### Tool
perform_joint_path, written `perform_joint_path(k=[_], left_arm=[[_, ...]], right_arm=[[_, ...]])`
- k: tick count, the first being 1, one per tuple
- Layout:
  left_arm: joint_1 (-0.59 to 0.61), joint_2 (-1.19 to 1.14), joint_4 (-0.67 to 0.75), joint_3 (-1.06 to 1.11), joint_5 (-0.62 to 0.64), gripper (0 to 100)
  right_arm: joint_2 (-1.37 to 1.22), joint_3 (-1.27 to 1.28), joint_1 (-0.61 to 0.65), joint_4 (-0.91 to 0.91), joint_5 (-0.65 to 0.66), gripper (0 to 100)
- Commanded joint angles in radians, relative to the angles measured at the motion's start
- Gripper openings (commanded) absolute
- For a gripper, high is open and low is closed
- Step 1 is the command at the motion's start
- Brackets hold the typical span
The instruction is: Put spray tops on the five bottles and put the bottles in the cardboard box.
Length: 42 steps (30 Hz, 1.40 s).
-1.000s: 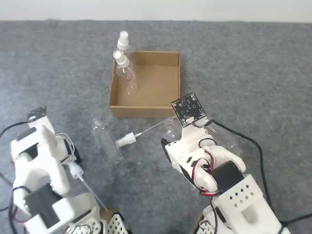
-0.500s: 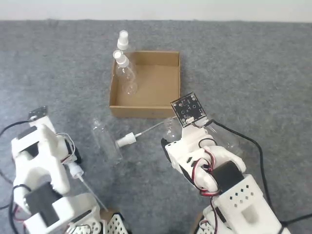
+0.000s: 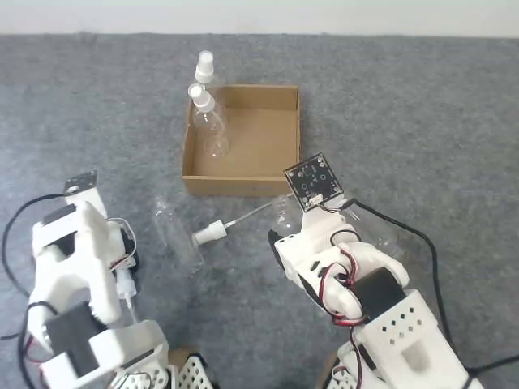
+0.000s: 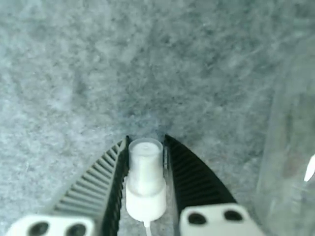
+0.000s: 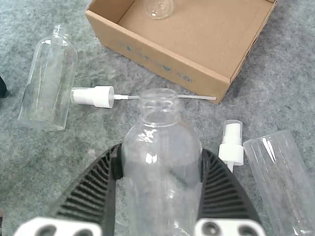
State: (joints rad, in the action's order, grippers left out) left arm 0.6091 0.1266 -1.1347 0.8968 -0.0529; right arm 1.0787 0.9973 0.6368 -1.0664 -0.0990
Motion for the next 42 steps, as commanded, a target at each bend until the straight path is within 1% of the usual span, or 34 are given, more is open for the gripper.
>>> perform_joint_path(k=[1, 5, 10, 22, 25, 32, 35, 42], left_arm=[[-0.023, -0.005, -0.015, 0.015, -0.005, 4], [-0.055, -0.003, -0.02, -0.007, 0.002, 1], [-0.049, -0.003, -0.028, -0.064, 0.003, 1], [-0.049, 0.009, -0.157, -0.225, 0.003, 1], [-0.049, 0.08, -0.17, -0.231, 0.003, 1], [-0.052, 0.353, -0.213, -0.219, 0.005, 1], [-0.052, 0.443, -0.213, -0.219, 0.041, 1], [-0.057, 0.54, -0.212, -0.225, 0.058, 1]], right_arm=[[0.03, -0.012, -0.01, 0.022, -0.003, 8.0], [0.03, -0.012, -0.01, 0.022, -0.003, 8.0], [0.03, -0.012, -0.01, 0.022, -0.003, 8.0], [0.039, -0.012, -0.01, 0.016, -0.003, 8.0], [0.039, -0.012, -0.01, 0.015, -0.003, 8.0], [0.039, -0.012, -0.008, 0.013, -0.003, 8.0], [0.039, -0.012, -0.008, 0.013, -0.003, 8.0], [0.041, -0.012, -0.007, 0.013, -0.003, 8.0]])
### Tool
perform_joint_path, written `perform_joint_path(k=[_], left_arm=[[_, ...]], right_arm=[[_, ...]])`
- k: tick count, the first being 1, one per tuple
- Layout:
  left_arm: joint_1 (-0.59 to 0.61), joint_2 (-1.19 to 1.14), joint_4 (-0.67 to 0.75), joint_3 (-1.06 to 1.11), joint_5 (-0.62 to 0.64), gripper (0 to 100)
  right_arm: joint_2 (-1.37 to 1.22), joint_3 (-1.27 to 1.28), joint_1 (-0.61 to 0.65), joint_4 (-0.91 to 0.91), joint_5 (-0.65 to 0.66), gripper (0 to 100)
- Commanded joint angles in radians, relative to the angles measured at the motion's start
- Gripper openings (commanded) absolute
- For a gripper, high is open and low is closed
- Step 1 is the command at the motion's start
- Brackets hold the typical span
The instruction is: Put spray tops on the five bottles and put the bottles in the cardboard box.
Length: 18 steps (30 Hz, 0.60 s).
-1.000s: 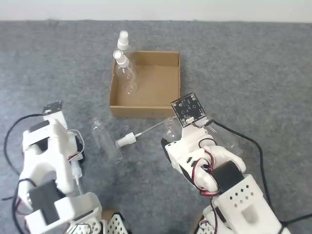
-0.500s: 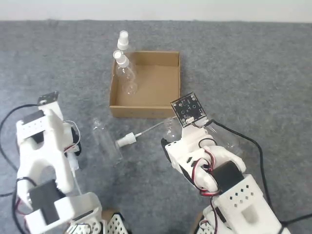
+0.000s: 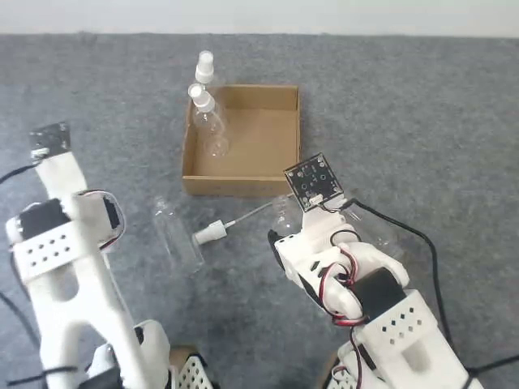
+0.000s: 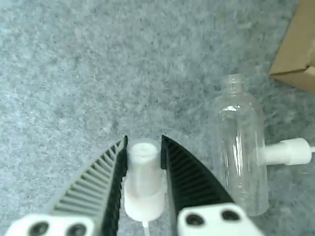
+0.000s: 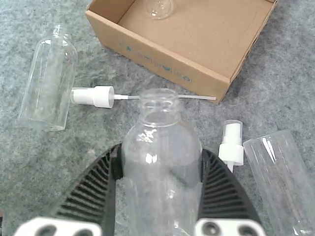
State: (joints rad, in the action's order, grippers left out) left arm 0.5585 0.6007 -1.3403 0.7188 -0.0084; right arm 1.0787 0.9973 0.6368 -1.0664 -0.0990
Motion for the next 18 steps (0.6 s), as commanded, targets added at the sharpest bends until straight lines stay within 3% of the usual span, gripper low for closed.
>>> perform_joint_path(k=[1, 8, 18], left_arm=[[-0.006, 0.08, -0.005, -0.047, 0.015, 1], [-0.018, 0.27, 0.002, -0.056, 0.071, 1], [-0.172, 0.427, 0.031, -0.064, 0.201, 1]], right_arm=[[0.041, -0.012, -0.007, 0.013, -0.002, 8.0], [0.042, -0.012, -0.007, -0.001, -0.002, 7.9], [0.16, 0.003, -0.007, -0.024, 0.0, 7.9]])
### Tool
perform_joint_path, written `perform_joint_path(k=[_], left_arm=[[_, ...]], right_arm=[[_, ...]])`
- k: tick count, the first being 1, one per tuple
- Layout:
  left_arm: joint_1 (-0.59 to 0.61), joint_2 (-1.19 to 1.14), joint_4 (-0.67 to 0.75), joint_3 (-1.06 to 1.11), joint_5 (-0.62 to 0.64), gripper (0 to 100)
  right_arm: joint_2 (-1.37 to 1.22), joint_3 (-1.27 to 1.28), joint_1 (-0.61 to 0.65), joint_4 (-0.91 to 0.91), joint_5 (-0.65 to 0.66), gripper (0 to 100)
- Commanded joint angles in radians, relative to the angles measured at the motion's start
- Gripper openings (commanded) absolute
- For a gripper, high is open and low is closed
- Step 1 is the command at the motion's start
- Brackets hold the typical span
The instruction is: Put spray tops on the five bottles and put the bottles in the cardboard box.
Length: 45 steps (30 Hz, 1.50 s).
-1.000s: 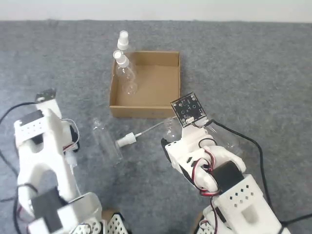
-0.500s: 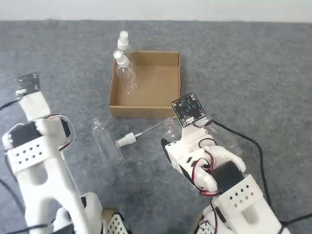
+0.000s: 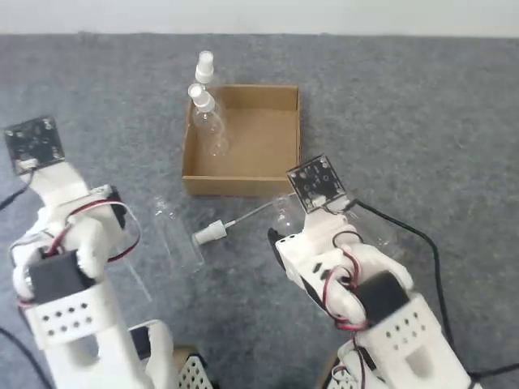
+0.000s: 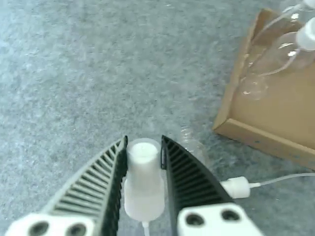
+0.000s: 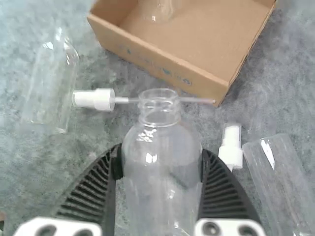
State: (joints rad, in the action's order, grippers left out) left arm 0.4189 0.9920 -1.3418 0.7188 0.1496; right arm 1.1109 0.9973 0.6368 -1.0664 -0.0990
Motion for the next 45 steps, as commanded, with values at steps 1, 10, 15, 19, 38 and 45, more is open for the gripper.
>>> perform_joint_path(k=[1, 10, 15, 19, 38, 45], left_arm=[[-0.038, 0.038, 0.043, -0.064, 0.057, 1], [-0.115, 0.04, 0.074, -0.156, 0.127, 1], [-0.163, 0.04, 0.074, -0.255, 0.155, 1], [-0.219, 0.04, 0.078, -0.335, 0.178, 1], [-0.439, 0.04, 0.089, -0.581, 0.235, 1], [-0.443, 0.041, 0.101, -0.578, 0.298, 1]], right_arm=[[0.173, 0.015, -0.007, -0.027, 0.0, 7.9], [0.458, 0.176, -0.007, 0.051, 0.061, 7.9], [0.526, 0.229, 0.019, 0.084, 0.063, 7.9], [0.561, 0.298, 0.033, 0.153, 0.063, 7.9], [0.705, 0.555, 0.117, 0.384, 0.206, 7.9], [0.704, 0.618, 0.13, 0.507, 0.207, 7.9]])
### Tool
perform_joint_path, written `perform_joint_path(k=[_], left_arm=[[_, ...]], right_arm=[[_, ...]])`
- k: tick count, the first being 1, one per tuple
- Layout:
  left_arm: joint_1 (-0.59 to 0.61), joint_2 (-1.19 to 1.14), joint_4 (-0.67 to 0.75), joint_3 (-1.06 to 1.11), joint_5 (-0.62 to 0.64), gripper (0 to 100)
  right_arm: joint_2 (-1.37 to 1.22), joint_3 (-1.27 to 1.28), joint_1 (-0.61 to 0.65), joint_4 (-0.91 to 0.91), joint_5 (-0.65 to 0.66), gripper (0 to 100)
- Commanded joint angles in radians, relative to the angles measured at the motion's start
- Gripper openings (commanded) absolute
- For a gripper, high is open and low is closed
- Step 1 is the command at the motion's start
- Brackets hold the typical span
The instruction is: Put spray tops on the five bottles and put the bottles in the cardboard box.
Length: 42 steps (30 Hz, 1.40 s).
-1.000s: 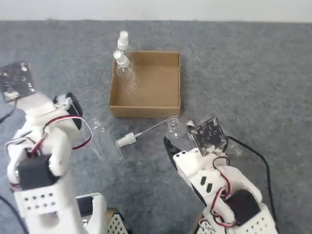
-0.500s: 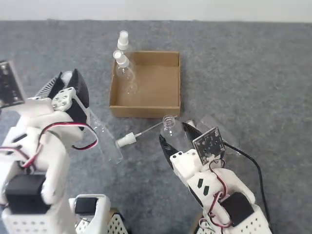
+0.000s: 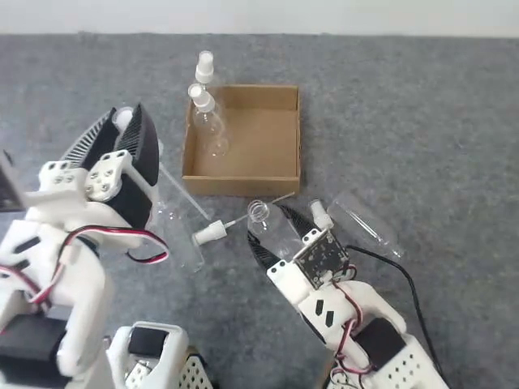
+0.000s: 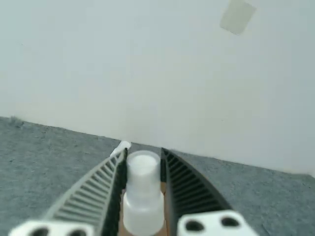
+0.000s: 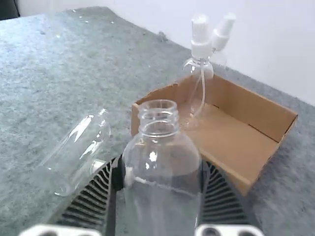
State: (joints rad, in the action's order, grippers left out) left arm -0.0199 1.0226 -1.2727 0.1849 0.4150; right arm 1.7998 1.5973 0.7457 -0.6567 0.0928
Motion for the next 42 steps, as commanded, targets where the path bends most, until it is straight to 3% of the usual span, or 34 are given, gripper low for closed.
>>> perform_joint_path(k=[1, 4, 14, 22, 42], left_arm=[[-0.005, 0.011, 0.032, -0.044, 0.041, 1], [-0.005, 0.011, 0.032, -0.044, 0.058, 1], [-0.008, 0.011, 0.032, -0.041, 0.064, 1], [-0.098, 0.006, 0.052, -0.038, 0.061, 1], [-0.109, 0.011, 0.17, 0.266, 0.031, 1]], right_arm=[[0.015, 0.04, 0.033, 0.131, 0.015, 7.9], [0.012, 0.087, 0.074, 0.205, 0.015, 7.9], [0.013, 0.086, 0.105, 0.211, 0.015, 7.9], [0.013, 0.086, 0.148, 0.208, 0.015, 7.9], [0.015, 0.086, 0.143, 0.205, 0.015, 7.9]])
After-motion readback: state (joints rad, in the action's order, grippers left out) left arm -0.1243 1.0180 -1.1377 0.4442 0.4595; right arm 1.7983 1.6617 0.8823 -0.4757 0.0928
